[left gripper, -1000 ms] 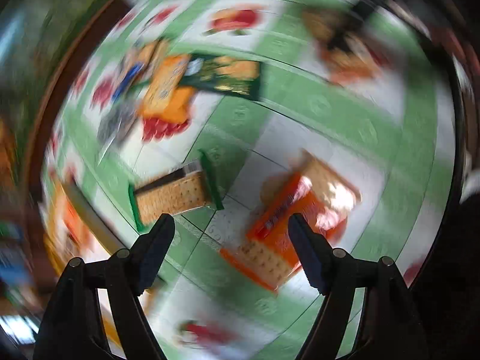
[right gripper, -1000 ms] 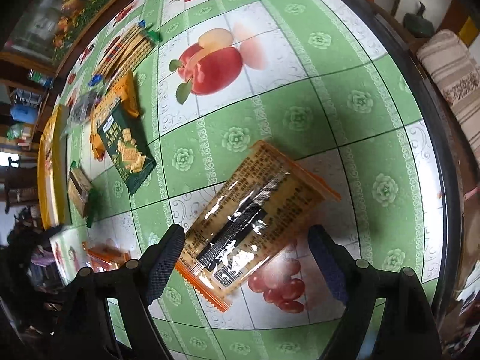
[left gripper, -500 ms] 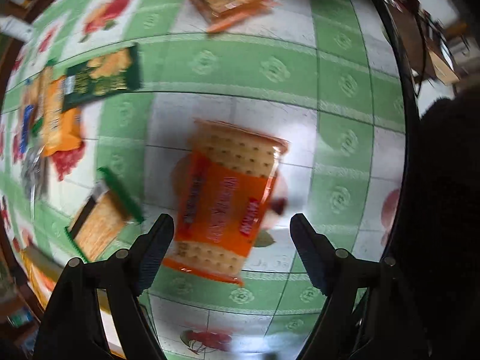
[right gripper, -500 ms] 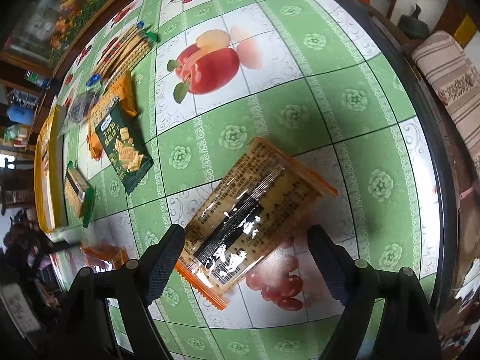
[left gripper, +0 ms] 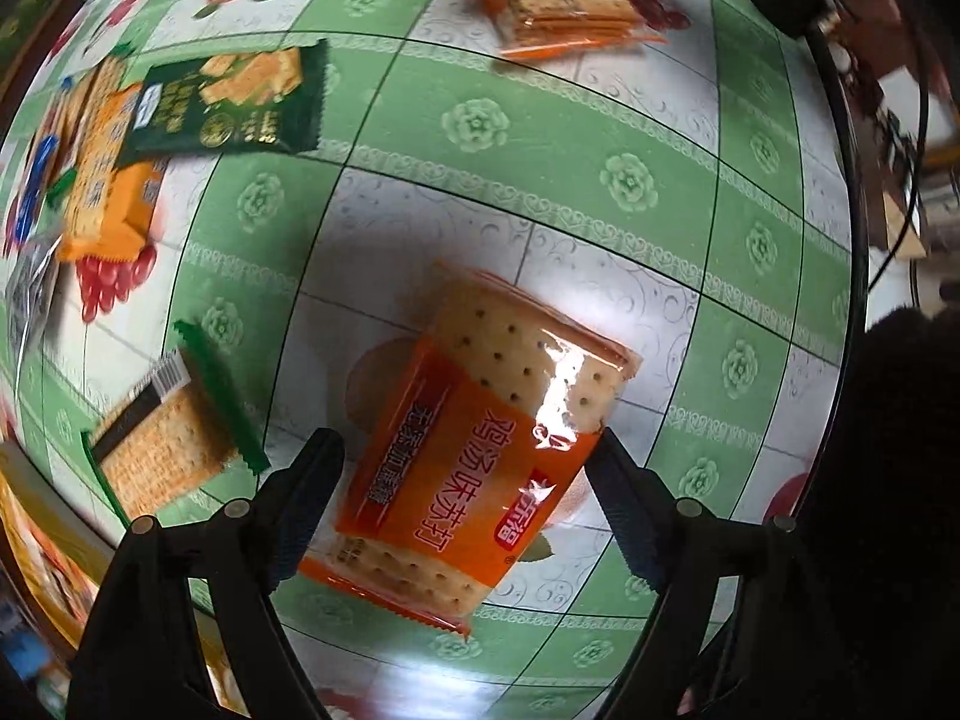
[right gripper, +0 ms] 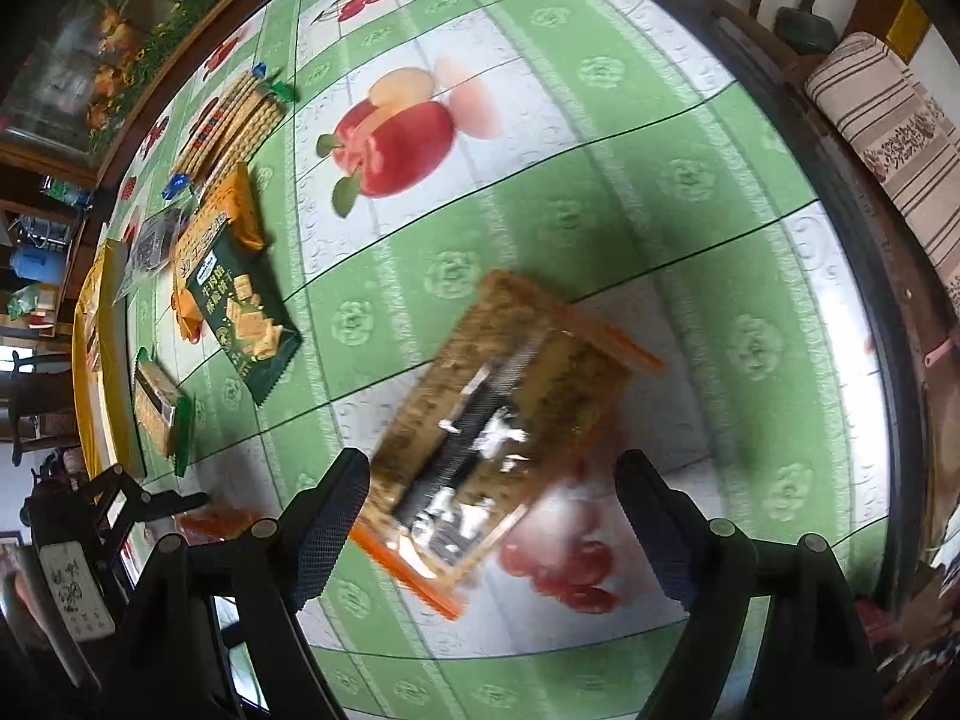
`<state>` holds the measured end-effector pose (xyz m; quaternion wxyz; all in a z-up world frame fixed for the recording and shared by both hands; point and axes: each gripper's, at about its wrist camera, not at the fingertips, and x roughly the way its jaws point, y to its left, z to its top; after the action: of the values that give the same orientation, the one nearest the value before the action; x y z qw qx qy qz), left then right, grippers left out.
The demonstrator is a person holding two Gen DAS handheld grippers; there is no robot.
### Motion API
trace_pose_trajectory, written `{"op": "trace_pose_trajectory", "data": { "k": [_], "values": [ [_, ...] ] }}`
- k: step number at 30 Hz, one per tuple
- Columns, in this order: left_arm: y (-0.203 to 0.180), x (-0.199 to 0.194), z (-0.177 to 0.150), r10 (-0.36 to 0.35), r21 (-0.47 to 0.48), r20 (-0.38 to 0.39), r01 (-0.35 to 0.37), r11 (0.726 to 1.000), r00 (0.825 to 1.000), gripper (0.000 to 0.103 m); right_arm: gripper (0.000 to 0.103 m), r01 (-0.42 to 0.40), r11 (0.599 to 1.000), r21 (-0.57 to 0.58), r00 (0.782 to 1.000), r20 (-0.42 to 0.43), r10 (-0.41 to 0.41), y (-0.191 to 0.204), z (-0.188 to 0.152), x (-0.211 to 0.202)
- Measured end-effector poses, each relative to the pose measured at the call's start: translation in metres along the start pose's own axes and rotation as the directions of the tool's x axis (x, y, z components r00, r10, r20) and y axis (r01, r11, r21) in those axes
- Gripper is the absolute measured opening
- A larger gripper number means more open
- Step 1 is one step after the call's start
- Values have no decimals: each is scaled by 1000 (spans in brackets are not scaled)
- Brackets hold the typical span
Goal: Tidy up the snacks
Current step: 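Lift both held cracker packs off the table and turn them upright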
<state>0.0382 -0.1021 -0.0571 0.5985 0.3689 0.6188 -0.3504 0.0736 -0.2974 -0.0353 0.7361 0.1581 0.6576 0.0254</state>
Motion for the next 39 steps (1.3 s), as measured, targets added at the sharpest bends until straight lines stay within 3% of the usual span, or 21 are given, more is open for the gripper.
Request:
{"op": "trace_pose_trajectory", "data": {
  "k": [4, 7, 9, 10, 11, 17, 24, 29, 33, 36, 39],
  "values": [
    [8, -1, -4, -7, -55, 10, 8, 998, 1000, 83, 94, 55, 997, 56, 998, -8, -55, 16, 2, 8],
    [15, -4, -2, -3, -102, 28, 6, 995, 1000, 80, 93, 156, 986, 59, 988, -10, -155, 32, 3, 15],
    [33, -9, -10, 3, -143, 53, 5, 990, 999, 66, 85, 199, 980, 26, 980, 14, -200, 40, 0, 15],
    [37, -10, -12, 4, -165, 51, 4, 986, 999, 66, 75, 230, 973, -5, 973, 29, -230, 45, -2, 15],
    [39, -10, -12, 7, -178, 53, 3, 984, 999, 66, 72, 244, 969, -39, 969, 43, -243, 48, -4, 14],
    [29, -10, -28, 43, -263, 74, -22, 965, 996, 65, 64, 215, 967, -137, 976, 53, -210, 51, -16, 9],
    [18, -11, -55, 32, -445, 141, 34, 895, 989, 65, 64, 137, 971, -195, 990, 50, -130, 39, -33, 1],
    [13, -14, -82, -24, -569, 222, 149, 809, 975, 64, 64, 118, 961, -248, 993, 40, -111, 33, -50, 1],
    [6, -14, -109, -77, -645, 312, 271, 715, 947, 63, 64, 88, 954, -286, 996, 24, -84, 37, -73, 2],
    [-1, -13, -126, -85, -671, 348, 312, 673, 934, 63, 64, 66, 948, -311, 998, 9, -67, 42, -87, 2],
    [-4, -18, -135, -69, -686, 362, 315, 656, 930, 63, 64, 41, 942, -332, 999, -8, -46, 45, -93, 4]
  ]
}}
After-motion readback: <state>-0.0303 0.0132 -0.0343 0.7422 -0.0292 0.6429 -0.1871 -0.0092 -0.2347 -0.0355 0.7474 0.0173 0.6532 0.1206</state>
